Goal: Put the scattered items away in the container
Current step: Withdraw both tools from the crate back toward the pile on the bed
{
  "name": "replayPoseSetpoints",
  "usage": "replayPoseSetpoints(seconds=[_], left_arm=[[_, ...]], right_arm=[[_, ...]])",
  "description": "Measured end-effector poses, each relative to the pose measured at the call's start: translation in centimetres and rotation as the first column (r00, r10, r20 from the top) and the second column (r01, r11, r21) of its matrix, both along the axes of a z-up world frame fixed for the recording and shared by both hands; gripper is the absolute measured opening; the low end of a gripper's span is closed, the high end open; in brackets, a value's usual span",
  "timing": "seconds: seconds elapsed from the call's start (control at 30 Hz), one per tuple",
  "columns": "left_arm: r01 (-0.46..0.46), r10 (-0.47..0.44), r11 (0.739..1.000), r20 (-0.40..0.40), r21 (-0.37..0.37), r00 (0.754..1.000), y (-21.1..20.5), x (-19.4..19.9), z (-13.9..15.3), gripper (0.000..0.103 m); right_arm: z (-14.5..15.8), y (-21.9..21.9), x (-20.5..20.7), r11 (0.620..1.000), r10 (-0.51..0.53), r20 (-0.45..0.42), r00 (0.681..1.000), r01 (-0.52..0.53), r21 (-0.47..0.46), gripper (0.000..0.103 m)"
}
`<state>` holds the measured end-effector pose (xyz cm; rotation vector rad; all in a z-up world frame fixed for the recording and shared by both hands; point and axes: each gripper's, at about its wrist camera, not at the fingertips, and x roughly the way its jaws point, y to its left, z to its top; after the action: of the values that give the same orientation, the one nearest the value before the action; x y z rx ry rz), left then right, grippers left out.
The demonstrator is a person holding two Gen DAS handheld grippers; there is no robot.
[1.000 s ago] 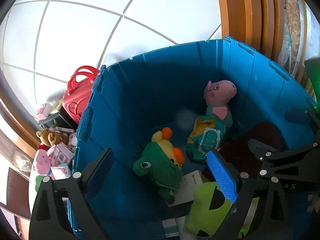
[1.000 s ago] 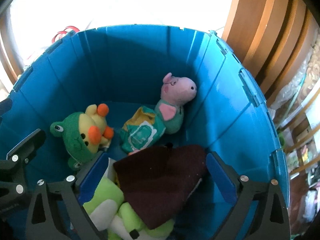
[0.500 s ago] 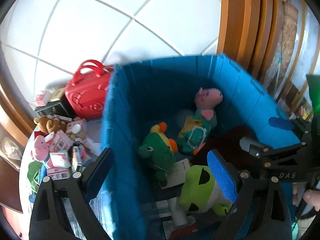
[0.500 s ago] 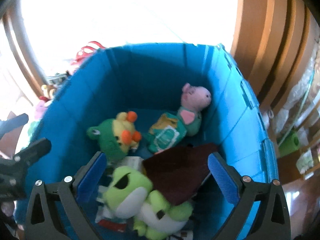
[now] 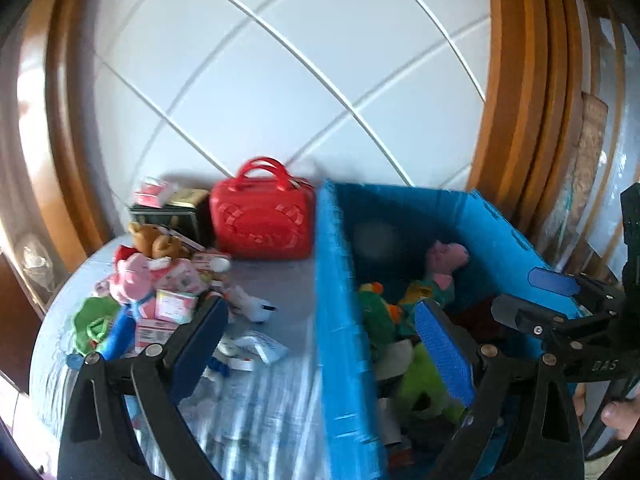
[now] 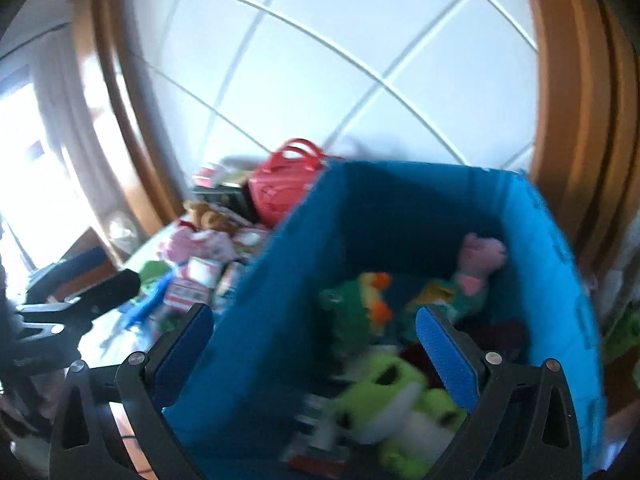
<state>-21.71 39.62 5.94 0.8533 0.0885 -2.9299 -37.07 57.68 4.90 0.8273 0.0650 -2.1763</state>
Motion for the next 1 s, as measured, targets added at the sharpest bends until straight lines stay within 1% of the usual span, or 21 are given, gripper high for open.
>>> replayPoseSetpoints(seconds=[0.1, 0.17, 0.2, 0.37, 0.5, 0.63, 0.7, 0.77, 0.83, 0.9, 1.0], left_arm=[[-0.069, 0.067, 0.997, -0.05, -0.026, 0.997, -3.3, 2.2, -0.1, 0.096], [-0.1, 0.097, 0.994, -0.086, -0.038, 0.992, -6.2, 3.9, -0.4, 0.096], [-0.107, 0.103, 0.994, -0.092, -0.037, 0.99, -7.7, 4.6, -0.5, 0.096], [-0.163, 0.161, 0.986, -0.061, -0.032, 0.985, -16.4, 7.6, -1.9, 0.096], [-0.212, 0.21, 0.974, -0.035, -0.073, 0.977, -23.0, 10.0, -3.3, 0.096], [-0.251, 0.251, 0.963, -0.012, -0.097, 0.968, -29.0, 11.6, -5.2, 0.096], [-0.273, 0.275, 0.958, 0.011, -0.094, 0.961, -31.1, 11.6, -6.4, 0.096], [-0.279, 0.282, 0.958, 0.041, -0.074, 0.959, -32.9, 11.6, -7.8, 0.096], [-0.279, 0.282, 0.959, 0.066, -0.055, 0.957, -34.1, 11.4, -9.4, 0.096], [-0.294, 0.297, 0.955, 0.094, -0.042, 0.95, -34.9, 11.0, -11.1, 0.096], [-0.312, 0.311, 0.95, 0.135, -0.015, 0.941, -35.0, 9.7, -13.4, 0.096]], right_arm=[[0.5, -3.1, 3.1, 0.999, 0.032, -0.039, 0.999, -0.032, -0.015, 0.103], [0.8, -5.0, 4.9, 0.998, 0.058, -0.054, 0.997, -0.06, -0.035, 0.103], [0.9, -6.4, 5.9, 0.996, 0.07, -0.06, 0.996, -0.073, -0.05, 0.103], [1.0, -12.4, 9.8, 0.991, 0.088, -0.057, 0.995, -0.093, -0.093, 0.103], [0.3, -17.5, 13.0, 0.99, 0.085, -0.049, 0.995, -0.09, -0.109, 0.103], [-1.3, -21.4, 14.9, 0.992, 0.074, -0.018, 0.997, -0.075, -0.102, 0.103], [-2.8, -23.4, 15.7, 0.996, 0.059, -0.003, 0.998, -0.059, -0.069, 0.103], [-4.2, -24.7, 15.9, 0.998, 0.052, 0.02, 0.998, -0.052, -0.035, 0.103], [-5.9, -25.7, 15.4, 0.999, 0.041, 0.05, 0.998, -0.041, 0.001, 0.103], [-7.8, -26.7, 14.6, 0.999, 0.033, 0.086, 0.996, -0.036, 0.033, 0.103], [-10.0, -27.6, 13.1, 0.998, 0.034, 0.119, 0.992, -0.041, 0.057, 0.103]])
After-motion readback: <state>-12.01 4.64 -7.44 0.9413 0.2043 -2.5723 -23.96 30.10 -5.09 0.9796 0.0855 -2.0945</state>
